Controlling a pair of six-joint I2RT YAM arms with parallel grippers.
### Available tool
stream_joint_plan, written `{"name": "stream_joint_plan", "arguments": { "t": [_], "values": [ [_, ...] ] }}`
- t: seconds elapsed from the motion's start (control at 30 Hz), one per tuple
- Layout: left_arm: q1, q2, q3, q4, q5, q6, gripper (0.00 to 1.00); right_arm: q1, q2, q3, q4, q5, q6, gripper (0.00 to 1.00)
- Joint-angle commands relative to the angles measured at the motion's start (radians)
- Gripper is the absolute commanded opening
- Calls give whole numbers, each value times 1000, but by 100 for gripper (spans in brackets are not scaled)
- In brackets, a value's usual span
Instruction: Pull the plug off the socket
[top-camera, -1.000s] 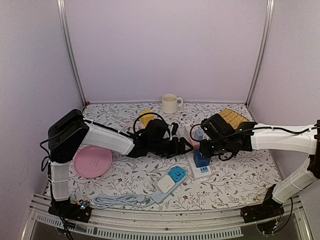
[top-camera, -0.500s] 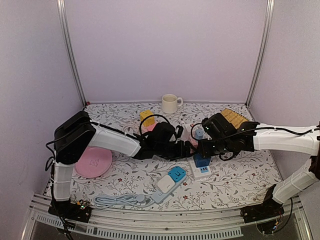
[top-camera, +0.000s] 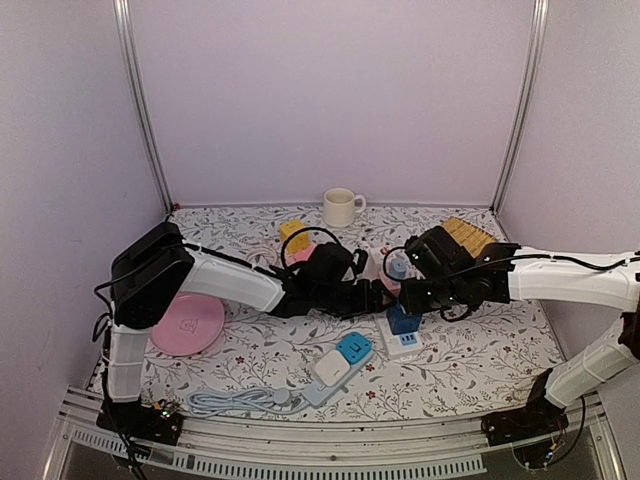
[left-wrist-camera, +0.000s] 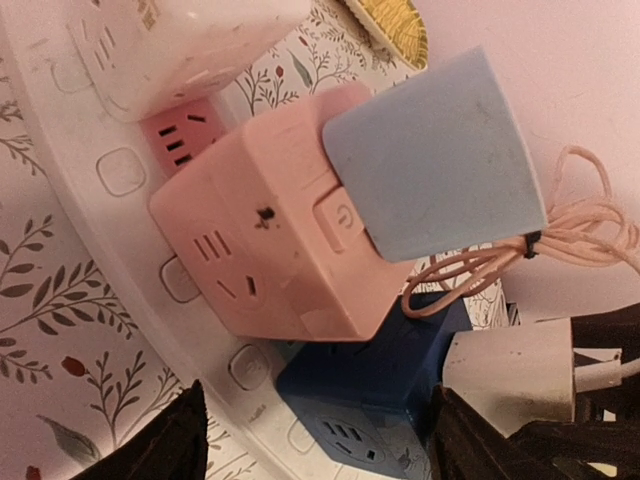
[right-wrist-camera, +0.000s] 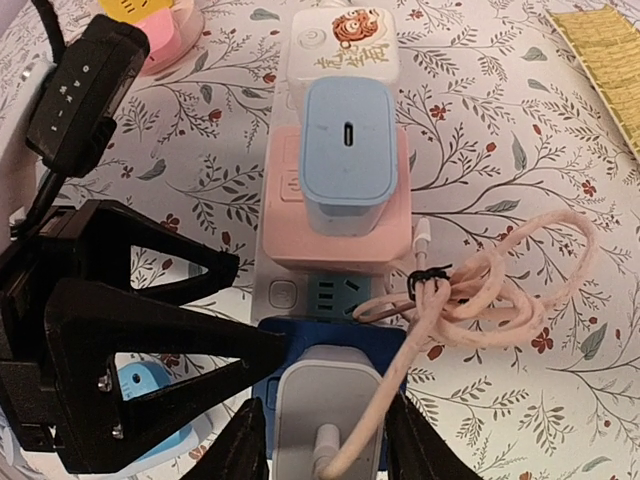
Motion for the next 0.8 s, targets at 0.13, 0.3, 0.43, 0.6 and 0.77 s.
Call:
{"name": "stream_joint_plan", "arguments": {
  "t": [0.13,0.3,0.43,0.6,0.77],
  "values": [
    [-6,53,36,-69,-14,4,75,1,19,12,-48,40,4,38],
    [-8,61,40,-103,-36,5,75,1,12,31,-57,38,3,23],
    [-10,63,31,-136,-61,5,75,2,8,51,-67,38,0,15],
    [-13,70,18,-159,-88,10,75,3,0,77,-71,32,-17,8],
    [-14,85,15,-171,-97,11,76,3,-7,97,-72,34,-46,7]
  ]
}}
